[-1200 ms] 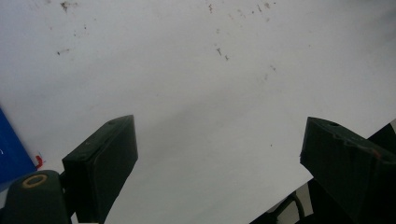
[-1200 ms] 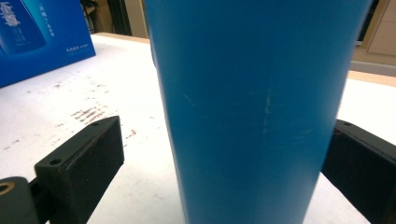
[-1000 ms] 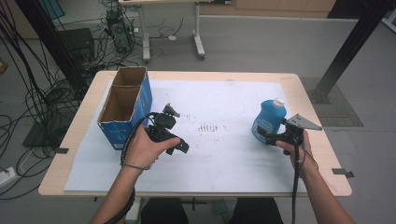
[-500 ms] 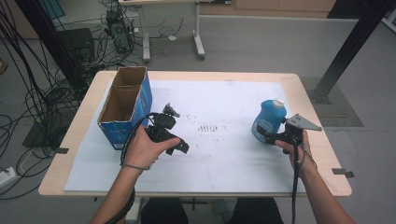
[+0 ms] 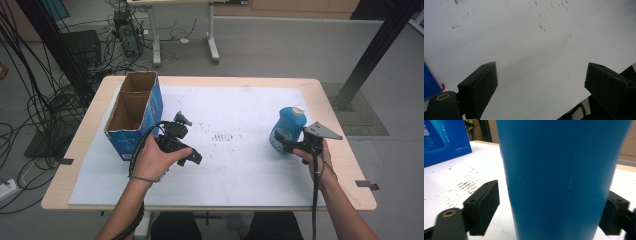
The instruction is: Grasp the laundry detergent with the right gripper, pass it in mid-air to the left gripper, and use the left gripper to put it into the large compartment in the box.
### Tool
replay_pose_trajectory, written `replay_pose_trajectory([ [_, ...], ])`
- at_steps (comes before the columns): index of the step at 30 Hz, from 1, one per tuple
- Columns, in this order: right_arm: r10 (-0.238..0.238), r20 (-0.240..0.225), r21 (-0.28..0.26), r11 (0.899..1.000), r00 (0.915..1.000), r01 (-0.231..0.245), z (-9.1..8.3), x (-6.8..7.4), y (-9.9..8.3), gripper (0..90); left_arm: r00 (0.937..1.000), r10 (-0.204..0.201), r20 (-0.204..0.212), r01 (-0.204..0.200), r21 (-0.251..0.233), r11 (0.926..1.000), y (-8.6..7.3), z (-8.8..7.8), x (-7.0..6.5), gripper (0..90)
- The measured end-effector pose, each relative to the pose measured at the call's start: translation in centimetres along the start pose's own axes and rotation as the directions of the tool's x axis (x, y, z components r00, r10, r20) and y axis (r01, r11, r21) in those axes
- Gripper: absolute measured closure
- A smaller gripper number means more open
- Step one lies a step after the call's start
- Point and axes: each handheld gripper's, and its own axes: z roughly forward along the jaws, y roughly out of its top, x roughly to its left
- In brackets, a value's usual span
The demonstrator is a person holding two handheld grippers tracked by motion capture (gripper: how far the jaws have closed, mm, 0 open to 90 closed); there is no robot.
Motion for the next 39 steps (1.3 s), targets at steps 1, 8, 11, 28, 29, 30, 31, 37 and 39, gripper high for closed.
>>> replay_pose_trajectory([
  [1,-0.004,0.002,0.002,1.0,1.0,0.004,0.01,0.0,0.0,19.8,1.0,0.001,0.002,-0.001,0.0,1.0,0.0,0.01,-0.02,11.8],
  [8,-0.015,0.008,0.002,1.0,0.9998,0.015,0.03,-0.11,-0.03,28.5,1.0,-0.001,0.002,0.001,-0.001,1.0,-0.01,-0.03,-0.06,12.0],
  [11,-0.02,0.012,0.005,1.0,0.9997,0.02,0.04,-0.13,-0.03,30.9,1.0,-0.002,0.0,0.002,-0.001,1.0,-0.02,-0.04,-0.04,12.0],
  [28,-0.023,0.009,0.014,1.0,0.9997,0.023,-0.04,-0.19,-0.1,42.8,1.0,-0.001,-0.001,0.001,-0.002,1.0,0.04,-0.11,-0.17,12.1],
  [29,-0.024,0.009,0.014,1.0,0.9997,0.024,-0.04,-0.18,-0.1,42.8,1.0,-0.001,0.0,0.001,-0.002,1.0,0.03,-0.1,-0.18,12.1],
  [30,-0.027,0.011,0.015,1.0,0.9996,0.027,-0.04,-0.15,-0.1,42.9,1.0,0.0,0.001,0.0,-0.001,1.0,0.02,-0.09,-0.19,12.1],
  [31,-0.031,0.012,0.014,0.999,0.9995,0.031,-0.04,-0.13,-0.1,43.0,1.0,0.0,0.001,0.0,-0.001,1.0,0.02,-0.08,-0.2,12.1],
  [37,-0.033,0.012,0.006,0.999,0.9994,0.033,-0.06,-0.12,-0.2,43.5,1.0,-0.005,0.001,0.005,-0.003,1.0,0.01,-0.11,-0.15,12.1],
  [39,-0.03,0.012,0.004,1.0,0.9995,0.03,-0.08,-0.13,-0.24,43.6,1.0,-0.005,0.002,0.005,-0.003,1.0,0.0,-0.08,-0.15,12.1],
])
